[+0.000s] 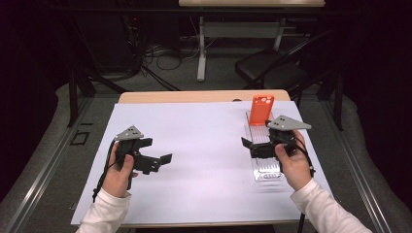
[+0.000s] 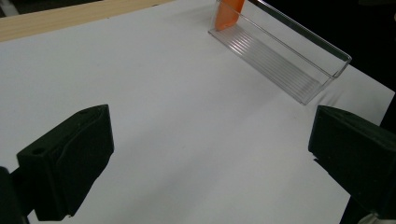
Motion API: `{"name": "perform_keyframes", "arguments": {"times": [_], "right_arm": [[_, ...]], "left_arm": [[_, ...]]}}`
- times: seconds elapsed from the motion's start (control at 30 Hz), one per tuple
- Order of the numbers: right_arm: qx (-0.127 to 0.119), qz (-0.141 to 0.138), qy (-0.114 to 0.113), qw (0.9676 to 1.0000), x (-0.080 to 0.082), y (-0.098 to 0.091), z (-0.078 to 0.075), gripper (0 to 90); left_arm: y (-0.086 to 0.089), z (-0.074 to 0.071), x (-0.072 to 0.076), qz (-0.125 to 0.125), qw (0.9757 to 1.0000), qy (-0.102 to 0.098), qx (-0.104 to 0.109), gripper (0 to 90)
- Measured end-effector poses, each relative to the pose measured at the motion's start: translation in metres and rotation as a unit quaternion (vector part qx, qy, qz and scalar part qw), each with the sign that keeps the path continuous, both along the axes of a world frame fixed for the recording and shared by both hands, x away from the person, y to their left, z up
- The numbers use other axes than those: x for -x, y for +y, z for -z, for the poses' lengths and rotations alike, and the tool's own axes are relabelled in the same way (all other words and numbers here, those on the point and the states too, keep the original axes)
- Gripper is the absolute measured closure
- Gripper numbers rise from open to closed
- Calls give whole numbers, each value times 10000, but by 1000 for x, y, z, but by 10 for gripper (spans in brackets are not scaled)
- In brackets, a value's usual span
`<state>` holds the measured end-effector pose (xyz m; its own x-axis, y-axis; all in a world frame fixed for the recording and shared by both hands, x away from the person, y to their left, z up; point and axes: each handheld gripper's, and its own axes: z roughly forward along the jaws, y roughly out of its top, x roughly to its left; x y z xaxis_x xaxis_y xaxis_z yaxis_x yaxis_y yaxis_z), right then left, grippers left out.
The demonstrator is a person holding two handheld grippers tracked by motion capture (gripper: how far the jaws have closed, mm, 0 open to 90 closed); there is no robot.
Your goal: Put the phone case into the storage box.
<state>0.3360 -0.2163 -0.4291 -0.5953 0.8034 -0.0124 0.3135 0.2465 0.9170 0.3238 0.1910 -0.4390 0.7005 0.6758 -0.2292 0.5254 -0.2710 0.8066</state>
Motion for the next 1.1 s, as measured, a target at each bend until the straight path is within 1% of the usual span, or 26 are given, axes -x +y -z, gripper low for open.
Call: {"name": "perform_keyframes", "arguments": {"times": [0.03, 0.13, 0.2, 0.23, 0.3, 0.37, 0.4, 0.43, 0.47, 0.5, 0.57, 0.6, 0.73, 0.83, 0.87, 0.93, 0.97, 1.03, 1.07, 1.1], "right_arm": [[7, -42, 33, 10000, 3, 3, 2, 0], [-112, -124, 58, 9998, 10, 9, 8, 0], [-161, -142, 21, 9998, 15, 12, 11, 0], [-145, -153, -4, 9998, 17, 14, 13, 0], [-182, -184, 3, 9997, 21, 16, 17, 0], [-322, -202, 69, 9993, 26, 17, 24, 0], [-358, -224, 113, 9990, 28, 18, 28, 0], [-399, -222, 136, 9989, 30, 19, 32, 0], [-443, -228, 200, 9986, 32, 20, 36, 1], [-463, -247, 213, 9984, 33, 21, 41, 1], [-396, -280, 256, 9985, 36, 24, 49, 1], [-369, -280, 245, 9986, 37, 26, 53, 2], [-243, -356, 158, 9989, 44, 33, 65, 4], [-221, -439, 56, 9988, 49, 37, 71, 4], [-208, -480, 17, 9986, 50, 38, 73, 4], [-189, -505, -39, 9985, 53, 40, 76, 4], [-186, -526, -35, 9984, 54, 41, 78, 4], [-194, -587, -1, 9981, 55, 43, 83, 4], [-181, -616, 5, 9979, 56, 44, 85, 5], [-137, -677, 74, 9976, 56, 45, 87, 5]], "left_arm": [[-1, 1, 1, 21, 10000, -1, 5, 3], [-2, 4, 3, 87, 10000, 27, 33, 3], [-3, 6, 4, 99, 9999, 11, 83, 3], [-4, 7, 5, 86, 9999, 2, 143, 4], [-5, 10, 7, 103, 9998, 6, 194, 3], [-7, 12, 9, 155, 9998, 58, 129, 4], [-8, 13, 9, 173, 9998, 51, 113, 3], [-8, 14, 9, 164, 9997, 49, 145, 3], [-9, 15, 10, 181, 9997, 62, 146, 3], [-10, 16, 10, 191, 9997, 54, 141, 4], [-11, 19, 11, 232, 9996, 52, 159, 4], [-12, 20, 11, 244, 9995, 66, 167, 3], [-12, 26, 13, 281, 9992, 10, 266, 4], [-12, 31, 15, 324, 9992, -69, 207, 3], [-12, 33, 16, 337, 9993, -82, 141, 4], [-12, 36, 16, 392, 9991, -103, 136, 3], [-12, 37, 17, 387, 9991, -119, 124, 4], [-13, 40, 18, 389, 9990, -137, 182, 3], [-13, 41, 18, 393, 9990, -146, 166, 3], [-13, 42, 18, 378, 9990, -159, 188, 3]]}}
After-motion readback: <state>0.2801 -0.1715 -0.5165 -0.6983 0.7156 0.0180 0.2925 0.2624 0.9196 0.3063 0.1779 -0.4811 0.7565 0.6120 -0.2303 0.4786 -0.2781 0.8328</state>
